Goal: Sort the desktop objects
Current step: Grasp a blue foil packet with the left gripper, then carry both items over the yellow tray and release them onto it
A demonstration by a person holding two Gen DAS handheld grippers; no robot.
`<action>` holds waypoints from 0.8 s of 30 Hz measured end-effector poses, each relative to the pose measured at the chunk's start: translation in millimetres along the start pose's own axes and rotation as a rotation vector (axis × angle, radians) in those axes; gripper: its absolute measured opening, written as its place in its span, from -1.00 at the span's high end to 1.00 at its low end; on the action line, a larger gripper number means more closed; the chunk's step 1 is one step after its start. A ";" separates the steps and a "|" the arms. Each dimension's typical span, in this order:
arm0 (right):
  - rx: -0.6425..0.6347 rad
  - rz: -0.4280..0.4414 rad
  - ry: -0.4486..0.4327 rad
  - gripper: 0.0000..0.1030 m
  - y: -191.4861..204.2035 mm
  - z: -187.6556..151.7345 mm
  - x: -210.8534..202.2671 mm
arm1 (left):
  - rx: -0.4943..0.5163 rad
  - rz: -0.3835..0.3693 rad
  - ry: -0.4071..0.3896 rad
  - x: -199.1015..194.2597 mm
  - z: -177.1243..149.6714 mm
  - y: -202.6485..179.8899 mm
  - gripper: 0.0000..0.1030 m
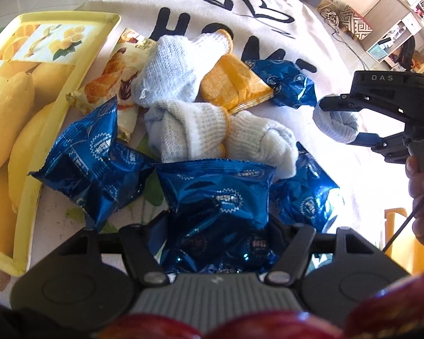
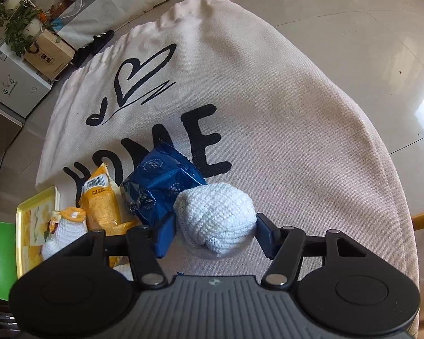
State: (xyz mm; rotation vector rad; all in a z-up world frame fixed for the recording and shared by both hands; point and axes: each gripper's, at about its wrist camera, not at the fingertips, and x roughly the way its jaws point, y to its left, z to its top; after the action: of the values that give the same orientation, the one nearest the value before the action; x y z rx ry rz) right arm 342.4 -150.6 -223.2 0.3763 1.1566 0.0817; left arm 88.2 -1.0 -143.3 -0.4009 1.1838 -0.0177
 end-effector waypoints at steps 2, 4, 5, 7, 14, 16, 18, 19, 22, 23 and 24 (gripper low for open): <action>0.011 0.013 -0.029 -0.18 1.2 -3.4 -12.7 | -0.002 -0.031 -0.015 -6.8 5.7 -2.5 -0.31; 0.017 0.040 -0.047 -0.18 4.4 -9.8 -23.9 | -0.009 -0.053 -0.032 -10.5 9.2 -4.2 -0.31; 0.018 0.061 -0.053 -0.18 7.7 -15.1 -30.5 | -0.007 -0.051 -0.044 -13.2 10.2 -4.2 -0.31; 0.005 0.089 -0.056 -0.18 15.4 -24.4 -37.4 | -0.008 -0.042 -0.064 -20.8 10.8 -1.2 -0.31; -0.101 0.168 -0.030 -0.18 53.9 -51.3 -36.1 | -0.065 -0.029 -0.121 -42.8 20.6 20.8 -0.31; -0.135 0.191 -0.024 -0.18 68.1 -53.5 -31.7 | -0.086 -0.018 -0.143 -49.3 24.7 30.3 -0.31; -0.156 0.206 -0.030 -0.18 79.7 -52.8 -30.2 | -0.114 -0.003 -0.158 -54.0 28.8 39.9 -0.31; -0.161 0.216 -0.032 -0.18 85.1 -52.4 -30.2 | -0.134 0.003 -0.164 -56.4 31.0 46.1 -0.31; -0.186 0.248 -0.037 -0.18 101.3 -51.9 -28.9 | -0.186 0.016 -0.188 -64.2 36.9 62.7 -0.31; -0.197 0.258 -0.040 -0.18 107.0 -52.2 -28.4 | -0.197 0.022 -0.200 -66.7 38.5 67.8 -0.31; -0.208 0.270 -0.042 -0.18 112.5 -52.2 -28.1 | -0.207 0.031 -0.212 -69.4 39.7 72.3 -0.31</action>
State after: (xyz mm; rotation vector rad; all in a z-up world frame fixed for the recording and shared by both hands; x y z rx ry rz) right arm 298.3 -39.6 -179.4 0.3458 1.0394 0.4244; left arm 83.1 93.3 -91.3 -0.5524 0.9845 0.1713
